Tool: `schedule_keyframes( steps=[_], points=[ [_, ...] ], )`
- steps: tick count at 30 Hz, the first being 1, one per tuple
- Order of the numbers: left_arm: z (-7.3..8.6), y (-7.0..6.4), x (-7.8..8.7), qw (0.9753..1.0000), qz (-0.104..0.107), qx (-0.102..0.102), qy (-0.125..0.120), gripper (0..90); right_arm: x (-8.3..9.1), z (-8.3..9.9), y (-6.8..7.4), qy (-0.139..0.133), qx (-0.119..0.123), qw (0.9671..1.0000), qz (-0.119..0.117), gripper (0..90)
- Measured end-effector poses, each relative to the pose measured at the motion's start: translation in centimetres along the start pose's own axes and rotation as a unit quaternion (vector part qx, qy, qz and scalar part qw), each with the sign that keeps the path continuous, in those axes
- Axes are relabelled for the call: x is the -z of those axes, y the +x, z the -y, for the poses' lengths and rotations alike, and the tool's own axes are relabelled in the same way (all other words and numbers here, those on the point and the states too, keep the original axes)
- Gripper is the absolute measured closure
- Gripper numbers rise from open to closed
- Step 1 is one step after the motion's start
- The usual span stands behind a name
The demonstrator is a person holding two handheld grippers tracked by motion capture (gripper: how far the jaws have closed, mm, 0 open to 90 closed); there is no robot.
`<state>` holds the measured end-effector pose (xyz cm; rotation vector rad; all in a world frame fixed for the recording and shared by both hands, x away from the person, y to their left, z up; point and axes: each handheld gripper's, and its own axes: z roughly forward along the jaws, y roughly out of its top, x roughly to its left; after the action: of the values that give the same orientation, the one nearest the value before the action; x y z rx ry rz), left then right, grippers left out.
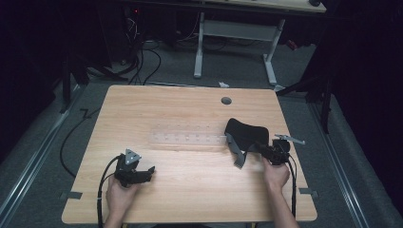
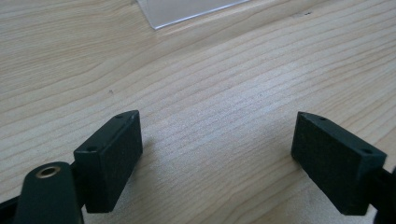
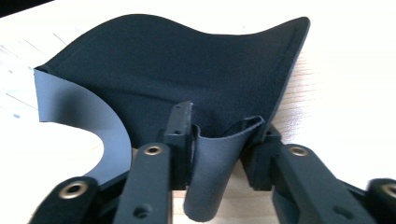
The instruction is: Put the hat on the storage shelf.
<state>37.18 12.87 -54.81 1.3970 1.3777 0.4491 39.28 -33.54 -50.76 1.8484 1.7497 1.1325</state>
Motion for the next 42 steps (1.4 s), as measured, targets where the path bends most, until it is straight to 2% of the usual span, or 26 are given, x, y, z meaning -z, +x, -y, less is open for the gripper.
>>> schedule_keyframes(
  steps=[5,8,10,16,19,27,40,42],
  points=[
    [0.0,0.0,0.0,1.0000,0.000,0.000,0.000,16.6,0.1,0.2,-0.2,-0.002,-0.005,1.0000,-0.003,79.4],
    [0.0,0.0,0.0,1.0000,0.000,0.000,0.000,16.6,0.1,0.3,-0.3,-0.006,-0.007,0.9999,-0.005,81.7],
    [0.0,0.0,0.0,1.0000,0.000,0.000,0.000,16.6,0.3,0.3,-0.2,-0.016,-0.011,0.9998,-0.004,84.3],
    [0.0,0.0,0.0,1.0000,0.000,0.000,0.000,16.6,0.3,0.3,-0.2,-0.024,-0.017,0.9995,-0.009,85.1],
    [0.0,0.0,0.0,1.0000,0.000,0.000,0.000,16.6,0.6,0.3,-0.3,-0.032,-0.028,0.9990,-0.012,85.4],
    [0.0,0.0,0.0,1.0000,0.000,0.000,0.000,16.6,1.4,0.0,-0.5,-0.045,-0.030,0.9985,-0.012,85.6],
    [0.0,0.0,0.0,1.0000,-0.001,0.000,-0.001,16.5,3.8,0.2,-1.1,-0.051,-0.013,0.9985,-0.015,85.5],
    [0.0,0.0,0.0,1.0000,-0.001,-0.001,-0.001,16.5,4.7,0.3,-1.4,-0.050,-0.011,0.9985,-0.019,85.5]
  ],
)
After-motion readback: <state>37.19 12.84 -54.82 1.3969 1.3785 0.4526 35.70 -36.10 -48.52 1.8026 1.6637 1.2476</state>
